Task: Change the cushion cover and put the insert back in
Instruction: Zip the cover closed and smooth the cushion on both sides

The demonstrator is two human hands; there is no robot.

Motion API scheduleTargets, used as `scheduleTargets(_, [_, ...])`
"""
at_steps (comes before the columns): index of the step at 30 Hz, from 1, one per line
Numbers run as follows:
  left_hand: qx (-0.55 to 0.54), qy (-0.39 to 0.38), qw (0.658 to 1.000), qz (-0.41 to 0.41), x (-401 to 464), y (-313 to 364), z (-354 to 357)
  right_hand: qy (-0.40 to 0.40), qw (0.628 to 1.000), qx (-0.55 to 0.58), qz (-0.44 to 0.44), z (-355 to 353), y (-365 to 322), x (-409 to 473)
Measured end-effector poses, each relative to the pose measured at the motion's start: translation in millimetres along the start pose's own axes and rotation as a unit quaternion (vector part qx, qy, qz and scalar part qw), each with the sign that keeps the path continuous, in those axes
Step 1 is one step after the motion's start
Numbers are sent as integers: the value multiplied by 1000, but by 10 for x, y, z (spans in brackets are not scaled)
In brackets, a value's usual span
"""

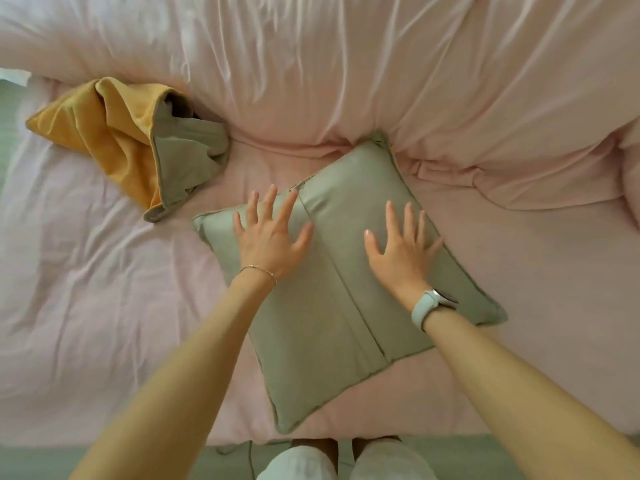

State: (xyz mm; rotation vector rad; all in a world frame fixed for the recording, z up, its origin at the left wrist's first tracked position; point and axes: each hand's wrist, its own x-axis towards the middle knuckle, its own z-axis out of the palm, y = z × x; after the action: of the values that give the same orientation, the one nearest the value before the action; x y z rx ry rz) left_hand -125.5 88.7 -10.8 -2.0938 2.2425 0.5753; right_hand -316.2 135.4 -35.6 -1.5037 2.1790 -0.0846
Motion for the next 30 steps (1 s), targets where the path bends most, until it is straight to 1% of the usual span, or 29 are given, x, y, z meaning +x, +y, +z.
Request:
scheduleTargets(2, [33, -87, 996, -14, 206, 13, 111, -11, 1000, -9, 21, 103, 96, -46])
scheduleTargets(3, [59, -102, 993, -20, 260, -8, 153, -11, 1000, -11, 20, 143, 144, -34])
scheduleTargets(5, [92, -84, 992, -24, 262, 14, 177, -21, 999, -24, 9, 171, 241, 58])
scheduleTargets(8, [107, -41, 993, -27, 7, 190, 172, -61, 997, -54, -13, 129, 380, 165])
scheduleTargets(10, [110, 2, 994, -11, -204, 249, 144, -73, 994, -52, -56, 92, 434, 195])
scheduleTargets(11, [99, 11, 995, -2, -319, 215, 123, -86, 992, -44, -85, 70, 452, 201])
scheduleTargets(14, [48, -3, 999, 17, -748, -76, 130, -149, 973, -22, -174, -1, 415, 224])
scheduleTargets(15, [43, -14, 999, 13, -874, -187, 128, -146, 968, -7, -204, -1, 354, 207])
scheduleTargets(16, [42, -26, 999, 8, -960, -282, 133, -115, 966, 14, -233, 13, 274, 163])
scheduleTargets(17, [43, -33, 999, 0, -998, -357, 143, -57, 966, 34, -249, 42, 174, 100])
scheduleTargets(18, [45, -29, 999, -8, -968, -404, 145, 3, 969, 45, -243, 85, 70, 34])
scheduleTargets(19, [42, -7, 999, -5, -888, -421, 138, 45, 972, 50, -225, 139, -36, -21])
scheduleTargets(20, [27, 28, 999, 10, -770, -403, 122, 63, 976, 49, -204, 195, -147, -61])
scheduleTargets(22, [10, 118, 991, 56, -506, -304, 163, 71, 979, 36, -190, 283, -355, -84])
scheduleTargets(23, [-3, 134, 988, 74, -381, -240, 244, 73, 977, 30, -200, 336, -431, -55])
scheduleTargets(25, [-36, 91, 992, 82, -217, -115, 430, 62, 974, -1, -217, 428, -478, 32])
scheduleTargets(27, [-48, 59, 995, 65, -206, -65, 625, 60, 975, -41, -209, 553, -392, 71])
scheduleTargets(28, [-34, 62, 995, 66, -269, -57, 707, 68, 974, -55, -208, 614, -314, 35])
scheduleTargets(30, [-9, 86, 992, 95, -465, -81, 875, 86, 968, -74, -223, 720, -154, -139])
